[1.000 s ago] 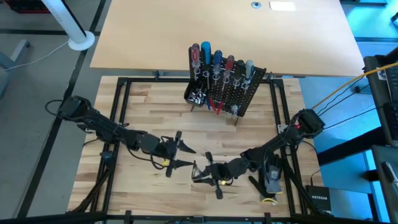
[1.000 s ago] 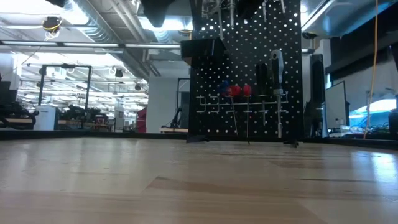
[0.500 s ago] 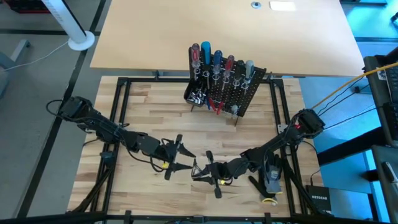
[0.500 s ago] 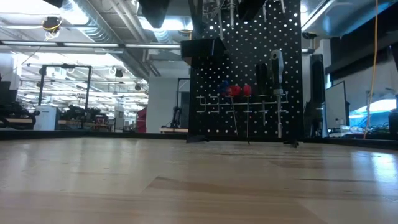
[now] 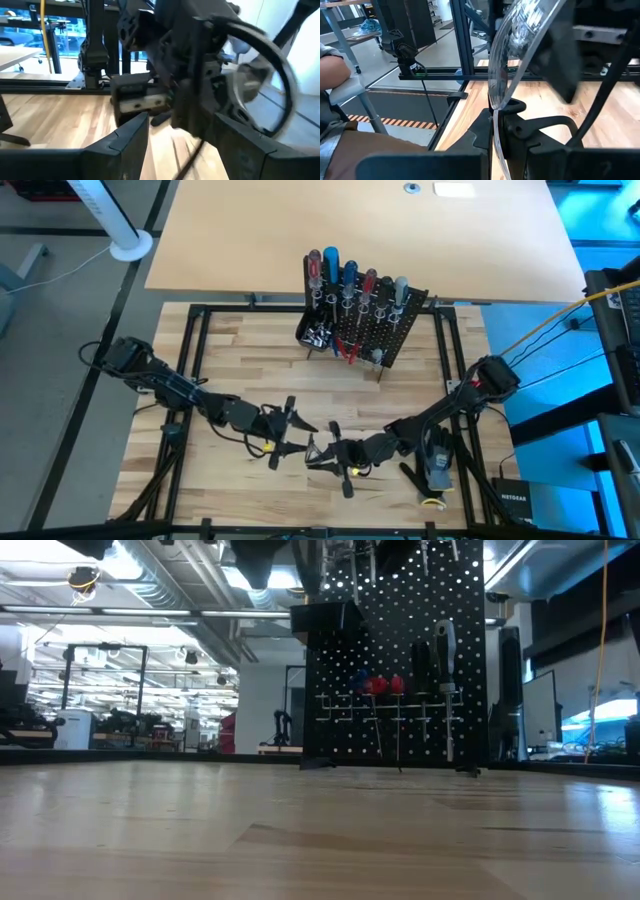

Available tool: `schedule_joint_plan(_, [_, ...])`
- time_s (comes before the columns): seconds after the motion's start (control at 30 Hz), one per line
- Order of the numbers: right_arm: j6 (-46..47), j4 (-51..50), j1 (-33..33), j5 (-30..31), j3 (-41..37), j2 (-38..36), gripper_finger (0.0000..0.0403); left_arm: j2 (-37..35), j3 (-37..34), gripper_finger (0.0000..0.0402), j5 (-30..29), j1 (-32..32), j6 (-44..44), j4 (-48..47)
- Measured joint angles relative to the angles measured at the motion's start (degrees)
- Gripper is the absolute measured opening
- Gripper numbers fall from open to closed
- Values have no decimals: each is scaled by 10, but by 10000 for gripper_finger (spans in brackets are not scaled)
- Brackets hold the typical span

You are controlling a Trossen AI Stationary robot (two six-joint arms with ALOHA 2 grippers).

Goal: Hang tools onto peg board
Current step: Hang the eye glasses on the black pegboard

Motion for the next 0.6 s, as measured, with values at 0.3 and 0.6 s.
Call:
schedule_joint_plan(0.3, [-1,-22,-3,-15,27,32,30,3,0,205,-11,3,0,7])
schedule_joint_plan(0.6, [0,-28,-3,-21,27,30,30,-49,0,205,-90,2,44,-90])
